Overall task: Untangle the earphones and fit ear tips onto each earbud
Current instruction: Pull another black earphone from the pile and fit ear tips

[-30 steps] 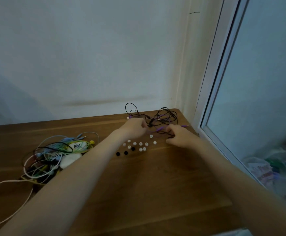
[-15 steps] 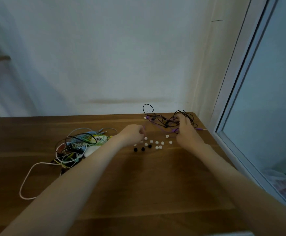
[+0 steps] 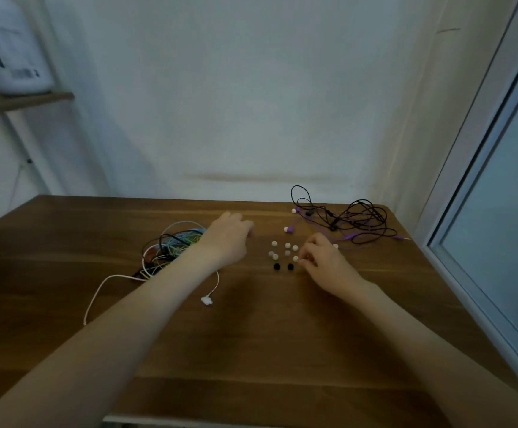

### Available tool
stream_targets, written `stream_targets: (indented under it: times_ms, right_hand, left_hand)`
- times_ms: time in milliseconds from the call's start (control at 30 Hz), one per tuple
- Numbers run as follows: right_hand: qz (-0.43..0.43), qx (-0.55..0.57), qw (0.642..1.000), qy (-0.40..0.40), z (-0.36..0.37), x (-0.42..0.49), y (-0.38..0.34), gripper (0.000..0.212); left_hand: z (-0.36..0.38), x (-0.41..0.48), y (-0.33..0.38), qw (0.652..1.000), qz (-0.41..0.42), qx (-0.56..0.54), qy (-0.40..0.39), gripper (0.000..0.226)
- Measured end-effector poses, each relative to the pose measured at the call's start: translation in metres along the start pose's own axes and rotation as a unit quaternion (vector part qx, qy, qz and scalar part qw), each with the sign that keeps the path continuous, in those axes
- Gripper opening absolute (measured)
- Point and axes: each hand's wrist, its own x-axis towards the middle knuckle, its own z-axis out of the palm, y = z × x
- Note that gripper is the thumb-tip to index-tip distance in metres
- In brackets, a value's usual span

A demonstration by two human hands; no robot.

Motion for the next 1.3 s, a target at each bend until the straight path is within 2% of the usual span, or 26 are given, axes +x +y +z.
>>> stream_targets:
  times_ms: [133,267,433,567,667,733,800,867,933,1000,1067,1133,1233,1300]
  right_hand:
    - [-0.012,-0.028,1.000,-0.005,0.003,-0.004,0.001,0.005]
    - [0.003,-0.026,0.999,-0.024,0.002,-0.010,0.001,0.010]
    - [0.012,-0.064,0.998,0.003,0.001,-0.011,0.008,0.010]
    - [0.019,-0.064,0.998,0.015,0.002,-0.011,0.009,0.014]
    - [-0.004,-0.079,0.997,0.014,0.002,-0.011,0.006,0.019]
    - [-0.012,-0.063,0.998,0.026,0.001,-0.009,-0.002,0.031]
    - [-0.022,0.009,0.999,0.035,-0.002,-0.006,-0.022,0.054]
    - [-0.027,0.143,0.989,0.026,-0.005,0.000,-0.052,0.078]
    - [-0.030,0.288,0.957,-0.004,-0.005,0.009,-0.082,0.098]
    - [-0.042,0.417,0.907,-0.047,-0.004,0.020,-0.112,0.108]
    - [-0.071,0.496,0.862,-0.084,-0.003,0.032,-0.134,0.102]
    - [-0.089,0.507,0.851,-0.105,-0.001,0.042,-0.150,0.068]
    - [-0.079,0.446,0.883,-0.121,0.004,0.051,-0.167,0.011]
    - [-0.074,0.387,0.913,-0.108,0.008,0.057,-0.170,0.017]
  left_hand:
    - [-0.011,-0.010,-0.011,0.981,-0.041,0.178,-0.063,0.043]
    - [-0.014,-0.013,-0.026,0.968,-0.093,0.208,-0.099,0.036]
    - [-0.017,-0.009,-0.043,0.982,-0.114,0.106,-0.104,0.027]
    - [-0.033,-0.013,-0.039,0.983,-0.093,-0.004,-0.160,0.033]
    - [-0.049,-0.019,-0.035,0.977,-0.082,-0.122,-0.153,0.031]
    - [-0.057,-0.024,-0.035,0.965,-0.075,-0.208,-0.140,0.028]
    - [-0.066,-0.029,-0.033,0.952,-0.072,-0.269,-0.126,0.028]
    - [-0.076,-0.034,-0.027,0.948,-0.061,-0.298,-0.092,0.030]
    - [-0.084,-0.038,-0.018,0.940,-0.042,-0.336,-0.053,0.030]
    - [-0.091,-0.041,-0.009,0.922,-0.012,-0.388,-0.015,0.030]
    - [-0.096,-0.042,-0.003,0.912,0.012,-0.409,0.015,0.029]
    - [-0.102,-0.040,-0.002,0.918,0.026,-0.395,0.036,0.033]
    - [-0.114,-0.037,-0.009,0.908,0.043,-0.401,0.116,0.038]
    - [-0.124,-0.037,-0.020,0.881,0.035,-0.425,0.205,0.038]
